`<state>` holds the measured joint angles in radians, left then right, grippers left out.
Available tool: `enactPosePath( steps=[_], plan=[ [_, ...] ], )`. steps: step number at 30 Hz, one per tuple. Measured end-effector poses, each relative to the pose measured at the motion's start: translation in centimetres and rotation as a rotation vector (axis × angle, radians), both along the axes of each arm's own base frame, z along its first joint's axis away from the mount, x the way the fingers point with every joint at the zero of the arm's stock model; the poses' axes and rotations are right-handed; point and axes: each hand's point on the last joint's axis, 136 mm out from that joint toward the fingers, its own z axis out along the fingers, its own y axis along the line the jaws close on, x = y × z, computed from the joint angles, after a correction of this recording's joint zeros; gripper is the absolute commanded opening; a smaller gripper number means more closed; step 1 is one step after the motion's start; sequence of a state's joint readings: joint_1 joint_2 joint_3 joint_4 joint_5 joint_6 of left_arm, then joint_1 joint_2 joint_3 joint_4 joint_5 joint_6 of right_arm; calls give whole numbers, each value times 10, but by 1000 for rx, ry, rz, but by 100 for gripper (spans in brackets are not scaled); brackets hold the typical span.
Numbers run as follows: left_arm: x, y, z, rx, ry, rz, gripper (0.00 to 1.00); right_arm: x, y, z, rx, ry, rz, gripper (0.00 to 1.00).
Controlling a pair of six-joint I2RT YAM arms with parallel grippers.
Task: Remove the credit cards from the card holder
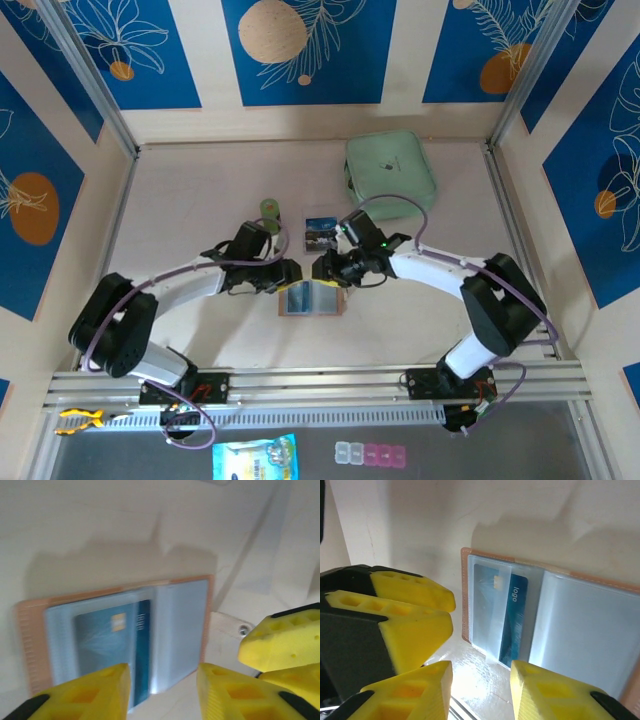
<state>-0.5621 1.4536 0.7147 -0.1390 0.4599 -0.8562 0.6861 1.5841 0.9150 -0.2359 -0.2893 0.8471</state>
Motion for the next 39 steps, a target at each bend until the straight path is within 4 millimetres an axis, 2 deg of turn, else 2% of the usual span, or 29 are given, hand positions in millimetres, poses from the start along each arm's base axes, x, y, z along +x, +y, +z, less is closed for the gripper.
enactPosePath(
  steps=[5, 11, 17, 29, 39],
  plan=[
    [-13, 18, -21, 35, 46, 7, 21, -6, 14, -15, -13, 45, 32, 31],
    [-23, 21, -34, 38, 76, -2, 18, -11, 21, -32, -22, 90, 51, 31],
    [-24, 22, -43, 38, 91, -1, 15, -12, 28, -36, -15, 110, 63, 32],
    [-23, 21, -45, 19, 86, -2, 13, -13, 32, -51, -24, 142, 65, 34],
    [-23, 22, -45, 17, 87, -1, 13, -13, 38, -54, 1, 154, 76, 36]
  ],
)
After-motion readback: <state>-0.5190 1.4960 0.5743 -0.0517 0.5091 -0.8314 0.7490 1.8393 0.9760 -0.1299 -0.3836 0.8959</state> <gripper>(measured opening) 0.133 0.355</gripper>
